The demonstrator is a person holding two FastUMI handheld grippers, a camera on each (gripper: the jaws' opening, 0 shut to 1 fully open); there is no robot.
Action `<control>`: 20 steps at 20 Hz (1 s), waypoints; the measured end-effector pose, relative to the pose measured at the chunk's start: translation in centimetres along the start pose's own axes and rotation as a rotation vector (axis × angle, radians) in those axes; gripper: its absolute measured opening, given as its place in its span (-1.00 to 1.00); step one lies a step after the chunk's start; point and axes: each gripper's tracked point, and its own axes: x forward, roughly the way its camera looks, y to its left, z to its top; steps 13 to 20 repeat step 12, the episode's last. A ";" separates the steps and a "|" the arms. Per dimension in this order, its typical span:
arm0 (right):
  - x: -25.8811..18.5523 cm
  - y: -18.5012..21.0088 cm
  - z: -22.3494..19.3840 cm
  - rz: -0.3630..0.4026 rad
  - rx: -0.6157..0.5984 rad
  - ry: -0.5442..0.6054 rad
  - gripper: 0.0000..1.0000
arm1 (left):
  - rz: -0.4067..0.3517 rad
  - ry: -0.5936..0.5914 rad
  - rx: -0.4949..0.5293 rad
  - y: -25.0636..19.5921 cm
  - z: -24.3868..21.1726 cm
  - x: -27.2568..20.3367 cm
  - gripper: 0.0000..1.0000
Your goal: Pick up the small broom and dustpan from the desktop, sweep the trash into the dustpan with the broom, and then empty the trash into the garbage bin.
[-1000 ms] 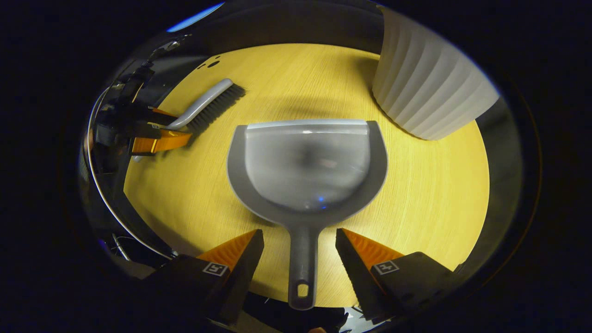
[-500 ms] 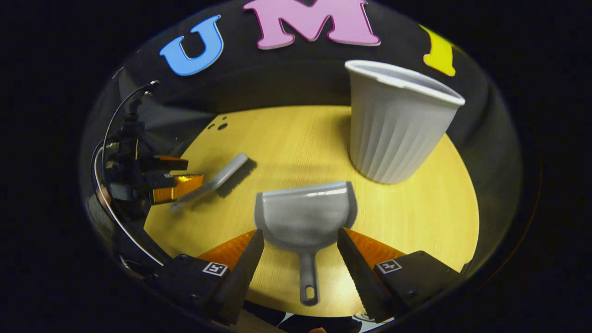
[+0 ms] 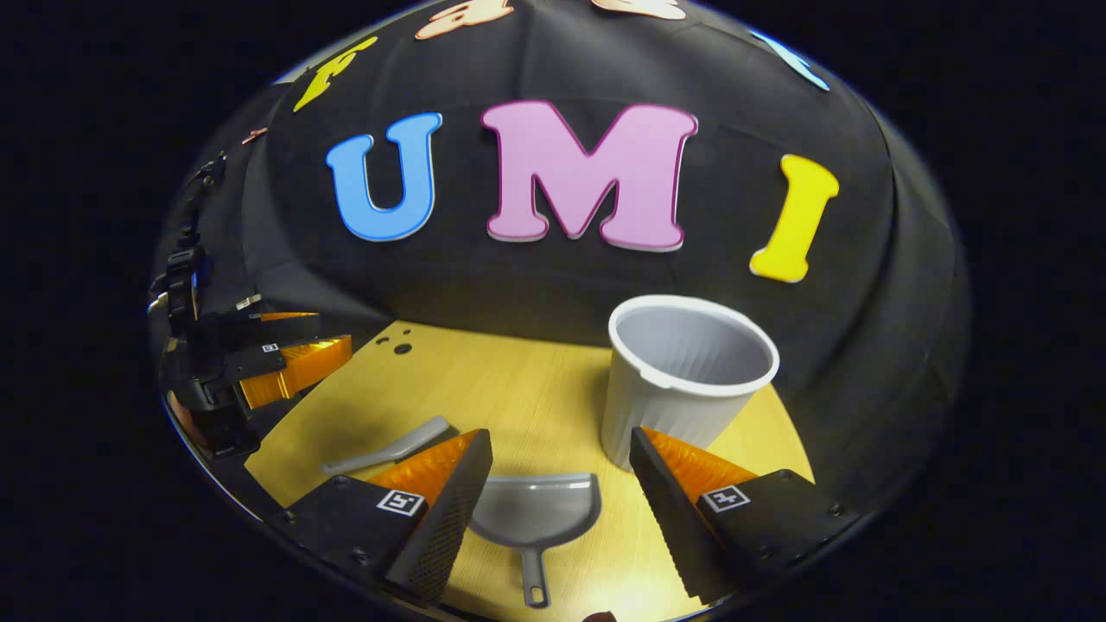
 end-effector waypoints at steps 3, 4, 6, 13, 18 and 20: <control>-1.0 -0.6 3.9 -0.064 -0.013 -0.130 0.97 | 0.009 -0.088 0.017 -0.6 3.4 -1.1 0.92; -1.2 -0.5 4.7 -0.072 -0.007 -0.157 0.97 | -0.007 -0.102 0.018 -1.2 4.3 -1.7 0.92; -1.2 -0.3 5.2 -0.073 0.006 -0.190 0.99 | -0.030 -0.125 0.013 -2.4 5.6 -2.5 0.91; -2.5 -0.8 7.3 -0.100 0.011 -0.255 0.98 | -0.055 -0.137 -0.052 -3.1 5.9 -2.9 0.92; -2.5 -0.8 7.3 -0.100 0.011 -0.255 0.98 | -0.055 -0.137 -0.052 -3.1 5.9 -2.9 0.92; -2.5 -0.8 7.3 -0.100 0.011 -0.255 0.98 | -0.055 -0.137 -0.052 -3.1 5.9 -2.9 0.92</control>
